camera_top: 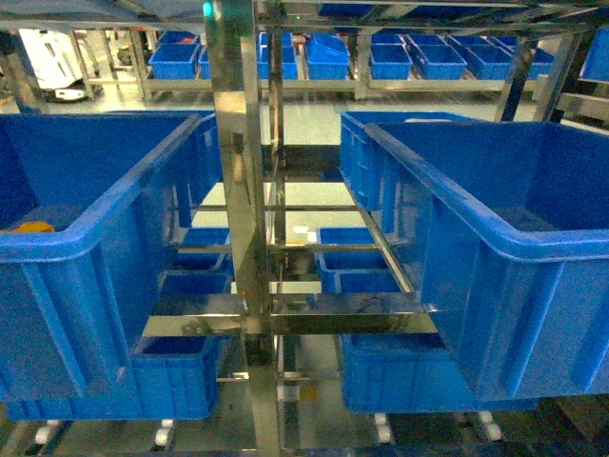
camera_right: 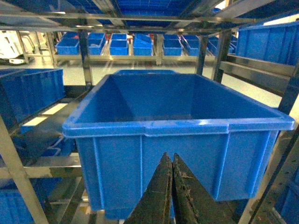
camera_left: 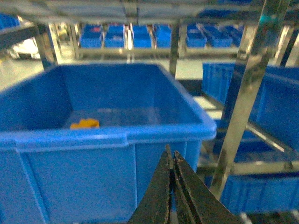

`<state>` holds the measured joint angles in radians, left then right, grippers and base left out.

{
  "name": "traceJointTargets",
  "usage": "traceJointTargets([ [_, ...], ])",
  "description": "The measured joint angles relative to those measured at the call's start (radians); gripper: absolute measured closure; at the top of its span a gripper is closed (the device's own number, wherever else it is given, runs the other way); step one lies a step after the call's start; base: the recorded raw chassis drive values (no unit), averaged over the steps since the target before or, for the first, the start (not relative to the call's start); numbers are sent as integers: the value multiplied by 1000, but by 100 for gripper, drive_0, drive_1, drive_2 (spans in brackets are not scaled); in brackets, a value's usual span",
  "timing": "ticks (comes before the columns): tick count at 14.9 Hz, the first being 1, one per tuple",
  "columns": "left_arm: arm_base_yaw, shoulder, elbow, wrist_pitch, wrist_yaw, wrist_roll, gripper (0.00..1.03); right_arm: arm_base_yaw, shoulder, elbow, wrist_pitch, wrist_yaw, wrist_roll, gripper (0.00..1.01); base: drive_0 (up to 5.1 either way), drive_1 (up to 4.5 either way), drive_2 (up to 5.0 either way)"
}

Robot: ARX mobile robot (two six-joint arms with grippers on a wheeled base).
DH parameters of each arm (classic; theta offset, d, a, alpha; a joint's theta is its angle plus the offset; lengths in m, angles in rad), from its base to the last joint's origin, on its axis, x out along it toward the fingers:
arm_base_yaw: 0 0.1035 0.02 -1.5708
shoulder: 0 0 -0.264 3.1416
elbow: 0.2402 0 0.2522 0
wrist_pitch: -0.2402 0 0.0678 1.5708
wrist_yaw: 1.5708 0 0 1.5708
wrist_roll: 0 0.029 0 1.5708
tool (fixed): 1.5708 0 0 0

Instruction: Sort and place red and yellow blocks in left bins

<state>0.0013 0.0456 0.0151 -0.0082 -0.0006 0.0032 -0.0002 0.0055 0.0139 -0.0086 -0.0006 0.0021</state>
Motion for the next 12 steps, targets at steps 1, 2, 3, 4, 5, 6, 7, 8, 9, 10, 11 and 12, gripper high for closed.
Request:
traceJointTargets([
  [1,-1,-35,2,25,-1,0,101,0,-1,0,6,0,0,99,0,0,0],
  [2,-1,-35,0,-6,-3,0,101,0,-1,0,4,0,0,99,0,0,0],
  [3,-1,-35,0,2,0,-1,96,0,-1,0,5,0,0,99,0,0,0],
  [4,-1,-35,0,3,1,-1,83,0,-1,0,4,0,0,89,0,0,0],
  [5,-1,-35,0,3,0,-1,68,0,-1,0,4,0,0,76,0,0,0],
  [6,-1,-35,0,4,0,-1,56,0,-1,0,4,0,0,61,0,0,0],
  [7,-1,-35,0,4,0,-1,43,0,-1,0,4,0,0,48,0,0,0],
  [8,-1,-35,0,4,0,-1,30,0,-1,0,4,0,0,35,0,0,0],
  [9,-1,-35,0,4,0,-1,18,0,-1,0,4,0,0,23,0,0,0],
  [10,-1,-35,0,4,0,-1,5,0,-1,0,4,0,0,10,0,0,0],
  [11,-1,-35,0,4,0,0,5,0,-1,0,4,0,0,1,0,0,0],
  [12,-1,-35,0,4,0,-1,5,0,-1,0,4,0,0,4,0,0,0],
])
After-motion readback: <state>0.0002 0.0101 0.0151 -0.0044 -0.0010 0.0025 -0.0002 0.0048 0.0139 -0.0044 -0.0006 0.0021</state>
